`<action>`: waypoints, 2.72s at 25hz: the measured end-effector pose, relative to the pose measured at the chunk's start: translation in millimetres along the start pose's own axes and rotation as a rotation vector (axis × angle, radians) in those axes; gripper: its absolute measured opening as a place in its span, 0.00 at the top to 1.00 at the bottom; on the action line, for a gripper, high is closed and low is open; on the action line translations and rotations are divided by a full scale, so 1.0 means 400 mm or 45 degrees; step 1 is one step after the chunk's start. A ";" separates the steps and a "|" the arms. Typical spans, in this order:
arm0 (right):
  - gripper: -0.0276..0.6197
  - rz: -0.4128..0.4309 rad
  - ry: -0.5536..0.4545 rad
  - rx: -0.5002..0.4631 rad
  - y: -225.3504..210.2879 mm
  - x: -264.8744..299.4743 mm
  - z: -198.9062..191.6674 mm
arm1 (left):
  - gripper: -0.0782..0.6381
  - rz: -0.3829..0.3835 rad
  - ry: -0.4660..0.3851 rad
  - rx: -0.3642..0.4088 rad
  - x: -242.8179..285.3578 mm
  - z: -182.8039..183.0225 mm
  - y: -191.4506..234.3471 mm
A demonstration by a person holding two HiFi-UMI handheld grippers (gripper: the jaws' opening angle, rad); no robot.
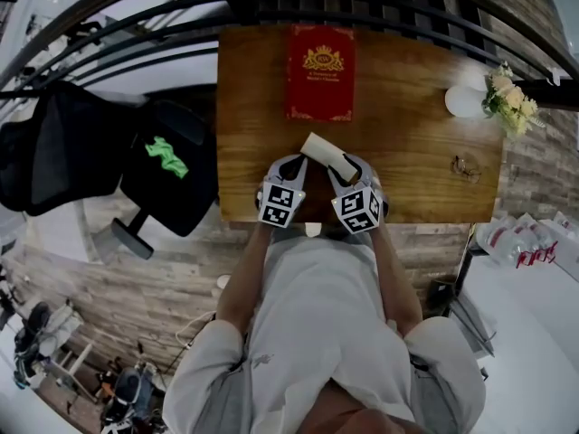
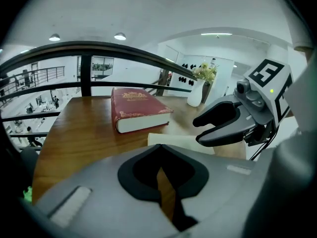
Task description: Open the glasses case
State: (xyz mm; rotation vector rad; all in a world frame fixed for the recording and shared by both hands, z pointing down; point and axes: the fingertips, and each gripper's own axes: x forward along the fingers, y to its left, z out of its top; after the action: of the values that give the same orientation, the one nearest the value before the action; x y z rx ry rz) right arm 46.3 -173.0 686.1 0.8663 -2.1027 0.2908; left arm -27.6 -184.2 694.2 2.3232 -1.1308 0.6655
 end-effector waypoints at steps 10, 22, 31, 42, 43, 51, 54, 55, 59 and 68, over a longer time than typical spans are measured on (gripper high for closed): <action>0.41 0.068 0.128 -0.081 0.021 0.074 -0.052 | 0.86 -0.007 0.049 -0.024 0.026 -0.033 -0.003; 0.45 0.115 0.202 -0.112 0.021 0.122 -0.075 | 0.86 -0.011 0.072 -0.037 0.039 -0.037 0.003; 0.47 0.158 0.165 -0.036 0.016 0.116 -0.067 | 0.86 -0.034 0.106 -0.029 0.046 -0.059 -0.007; 0.48 0.212 0.149 0.053 0.010 0.108 -0.062 | 0.86 -0.007 0.110 -0.037 0.076 -0.057 0.001; 0.48 0.208 0.146 0.051 0.009 0.107 -0.061 | 0.86 -0.008 0.111 -0.033 0.076 -0.057 0.001; 0.53 0.166 0.110 0.030 0.003 0.089 -0.043 | 0.86 -0.009 0.112 -0.033 0.077 -0.057 0.002; 0.56 0.155 0.087 0.041 -0.006 0.074 -0.030 | 0.86 -0.007 0.113 -0.038 0.075 -0.057 0.002; 0.58 0.150 0.079 0.043 -0.009 0.070 -0.026 | 0.86 -0.007 0.114 -0.039 0.075 -0.057 0.002; 0.65 0.133 0.057 0.053 -0.020 0.057 -0.016 | 0.86 -0.007 0.113 -0.044 0.075 -0.057 0.003; 0.77 0.107 0.009 0.059 -0.033 0.036 0.001 | 0.86 -0.005 0.113 -0.049 0.072 -0.055 0.003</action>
State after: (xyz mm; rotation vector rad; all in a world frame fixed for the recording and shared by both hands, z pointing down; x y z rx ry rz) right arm 48.9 -189.9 695.8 0.8036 -2.1363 0.3879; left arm -17.8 -188.5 728.9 2.2401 -1.0899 0.7316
